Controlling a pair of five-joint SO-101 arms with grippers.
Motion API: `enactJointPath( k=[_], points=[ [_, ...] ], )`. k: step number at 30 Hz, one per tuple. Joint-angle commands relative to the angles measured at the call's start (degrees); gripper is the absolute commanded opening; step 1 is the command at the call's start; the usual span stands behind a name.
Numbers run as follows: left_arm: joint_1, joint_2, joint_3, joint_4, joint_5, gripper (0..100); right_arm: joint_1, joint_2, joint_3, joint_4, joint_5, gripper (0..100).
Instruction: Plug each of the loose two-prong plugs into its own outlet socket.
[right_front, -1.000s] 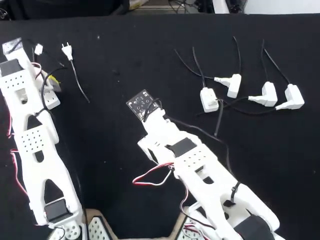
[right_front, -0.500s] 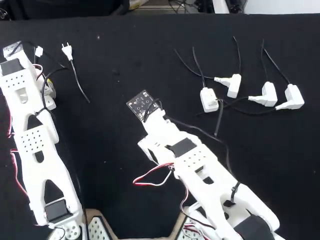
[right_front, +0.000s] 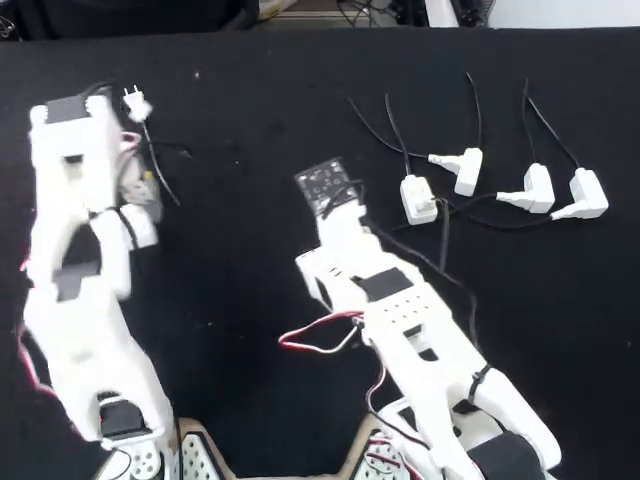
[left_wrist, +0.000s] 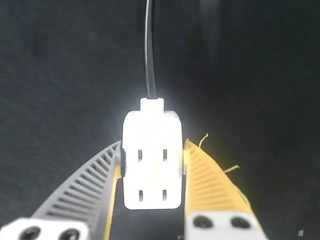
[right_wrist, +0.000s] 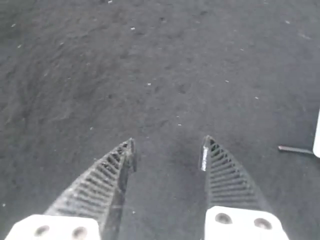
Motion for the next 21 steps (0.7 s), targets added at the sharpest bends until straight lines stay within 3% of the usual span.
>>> enactJointPath(
  k=[1, 6, 10, 16, 21],
  points=[
    [7.7, -24.2, 25.5, -10.9, 0.7, 3, 1.3, -2.4, -0.7, -1.5, -0.9, 19.8],
    [12.4, -36.0, 49.4, -25.9, -1.1, 5, 1.3, -2.4, -0.7, -1.5, -0.9, 19.8],
    [14.1, -40.4, 61.6, -32.0, -6.7, 16, 1.3, -2.4, -0.6, -1.5, -0.9, 19.8],
    [13.5, -45.6, 63.3, -29.9, -9.4, 22, 1.2, -2.4, -0.5, -1.5, -0.7, 19.8],
    [7.3, -51.0, 55.6, -22.0, -11.9, 22, 1.2, -2.2, -0.5, -1.5, -0.7, 19.8]
  ],
)
